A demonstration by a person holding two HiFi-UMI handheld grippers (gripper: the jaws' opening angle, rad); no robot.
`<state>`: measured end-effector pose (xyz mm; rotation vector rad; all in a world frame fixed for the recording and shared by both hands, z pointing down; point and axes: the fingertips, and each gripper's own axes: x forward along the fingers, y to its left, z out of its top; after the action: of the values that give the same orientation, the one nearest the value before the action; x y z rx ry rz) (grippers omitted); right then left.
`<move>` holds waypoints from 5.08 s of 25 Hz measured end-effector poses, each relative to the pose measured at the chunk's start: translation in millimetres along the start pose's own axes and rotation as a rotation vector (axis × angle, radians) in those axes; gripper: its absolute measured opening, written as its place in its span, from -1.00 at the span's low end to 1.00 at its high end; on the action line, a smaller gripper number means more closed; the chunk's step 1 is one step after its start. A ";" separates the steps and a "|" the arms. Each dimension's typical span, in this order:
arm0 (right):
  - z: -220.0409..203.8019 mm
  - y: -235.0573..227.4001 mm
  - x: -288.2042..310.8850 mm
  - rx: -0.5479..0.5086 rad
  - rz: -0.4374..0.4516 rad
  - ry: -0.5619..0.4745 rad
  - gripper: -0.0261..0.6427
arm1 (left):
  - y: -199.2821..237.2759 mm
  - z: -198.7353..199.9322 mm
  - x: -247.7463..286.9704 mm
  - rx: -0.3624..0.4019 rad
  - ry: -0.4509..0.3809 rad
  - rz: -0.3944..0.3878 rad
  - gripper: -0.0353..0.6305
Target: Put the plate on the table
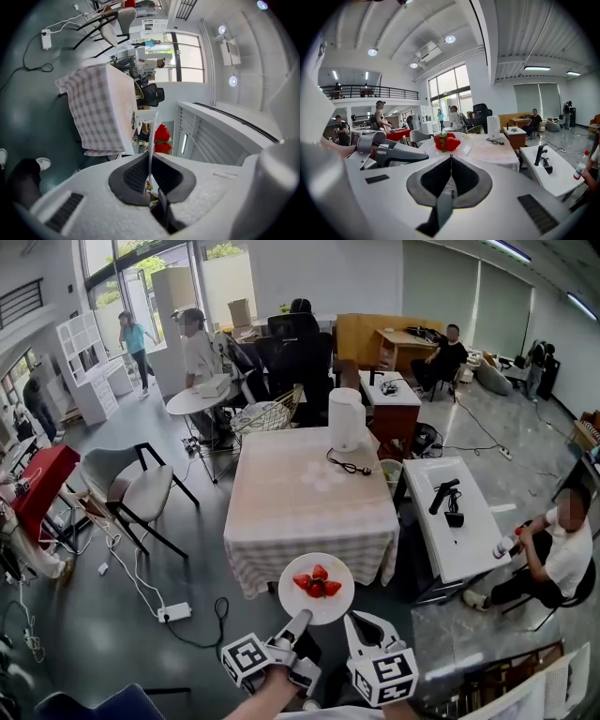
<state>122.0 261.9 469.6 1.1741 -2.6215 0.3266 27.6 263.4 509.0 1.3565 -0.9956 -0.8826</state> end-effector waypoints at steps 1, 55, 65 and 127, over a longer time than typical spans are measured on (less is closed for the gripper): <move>1.1 -6.8 5.9 0.005 0.003 0.001 -0.91 | 0.3 1.8 8.5 0.000 0.000 0.001 -0.84; 45.0 -187.3 242.0 0.088 0.048 0.103 -0.91 | 58.0 120.0 278.9 -0.056 0.055 0.082 -0.84; 51.2 -177.4 324.7 0.111 -0.023 0.144 -0.91 | 81.2 198.3 315.2 -0.016 0.205 0.082 -0.84; 34.0 -166.9 424.8 0.179 -0.071 0.251 -0.91 | 171.6 306.7 382.2 0.672 0.491 0.528 -0.15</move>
<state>-30.4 -153.0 588.4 1.1900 -2.3673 0.6601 -134.4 -195.4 690.3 1.6305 -1.2161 0.2131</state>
